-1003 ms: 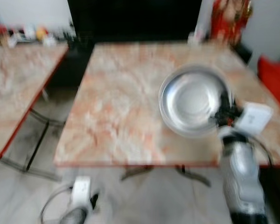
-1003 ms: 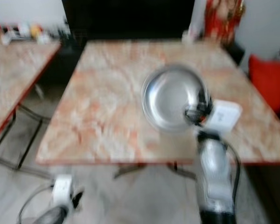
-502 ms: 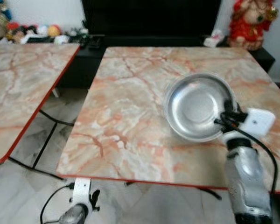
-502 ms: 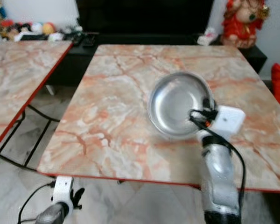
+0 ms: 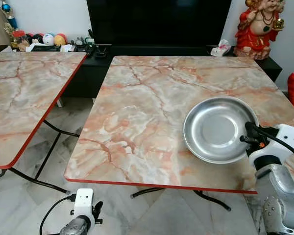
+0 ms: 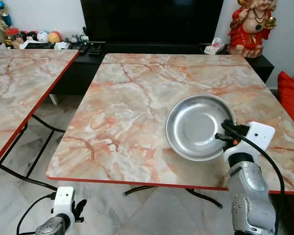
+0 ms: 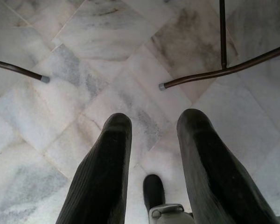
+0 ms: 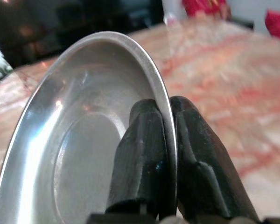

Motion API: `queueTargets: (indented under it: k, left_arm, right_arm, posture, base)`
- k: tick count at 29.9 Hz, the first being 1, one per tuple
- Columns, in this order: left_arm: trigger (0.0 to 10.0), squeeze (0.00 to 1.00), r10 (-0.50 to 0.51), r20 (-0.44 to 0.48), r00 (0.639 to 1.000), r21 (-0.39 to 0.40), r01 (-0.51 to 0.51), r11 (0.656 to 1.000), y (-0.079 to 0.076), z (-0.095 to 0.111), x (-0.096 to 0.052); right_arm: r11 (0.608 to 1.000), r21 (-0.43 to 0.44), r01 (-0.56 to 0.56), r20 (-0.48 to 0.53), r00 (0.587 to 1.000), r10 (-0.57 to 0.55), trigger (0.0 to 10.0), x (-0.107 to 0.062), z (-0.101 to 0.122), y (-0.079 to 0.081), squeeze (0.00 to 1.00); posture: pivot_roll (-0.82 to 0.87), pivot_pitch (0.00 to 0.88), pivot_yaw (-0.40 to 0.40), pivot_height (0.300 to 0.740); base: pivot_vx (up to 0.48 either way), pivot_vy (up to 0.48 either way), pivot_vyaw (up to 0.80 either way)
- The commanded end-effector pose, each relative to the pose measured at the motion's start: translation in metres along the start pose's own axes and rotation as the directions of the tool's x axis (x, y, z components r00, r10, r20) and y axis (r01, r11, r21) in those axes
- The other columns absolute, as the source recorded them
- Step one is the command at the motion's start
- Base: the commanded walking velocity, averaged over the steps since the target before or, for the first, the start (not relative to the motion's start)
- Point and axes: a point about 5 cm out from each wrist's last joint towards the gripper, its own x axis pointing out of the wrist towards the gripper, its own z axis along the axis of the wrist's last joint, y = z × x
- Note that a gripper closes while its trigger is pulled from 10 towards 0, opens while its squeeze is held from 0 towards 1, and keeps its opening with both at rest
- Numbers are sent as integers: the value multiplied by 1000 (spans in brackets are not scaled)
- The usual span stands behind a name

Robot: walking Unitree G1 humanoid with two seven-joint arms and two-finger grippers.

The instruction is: Setting the table

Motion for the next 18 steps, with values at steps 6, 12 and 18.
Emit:
queueTargets:
  k: [6,12,18]
  left_arm:
    - [10000,0,7,-39,999,-1,-7,1000,4,-6,-2]
    - [10000,0,7,-46,999,0,-7,1000,3,-8,-2]
    - [10000,0,6,-49,999,-2,-6,1000,3,-9,-2]
  right_arm:
    - [997,77,29,-126,992,-19,10000,-4,-16,-12,0]
    - [995,91,45,-180,983,-28,10000,-7,-27,-16,0]
    - [995,64,83,-177,982,-70,10000,-5,-29,-22,0]
  posture:
    - [-24,14,13,736]
    - [-25,13,14,736]
    - [-22,14,12,736]
  base:
    - [0,0,0]
    - [0,0,0]
    - [0,0,0]
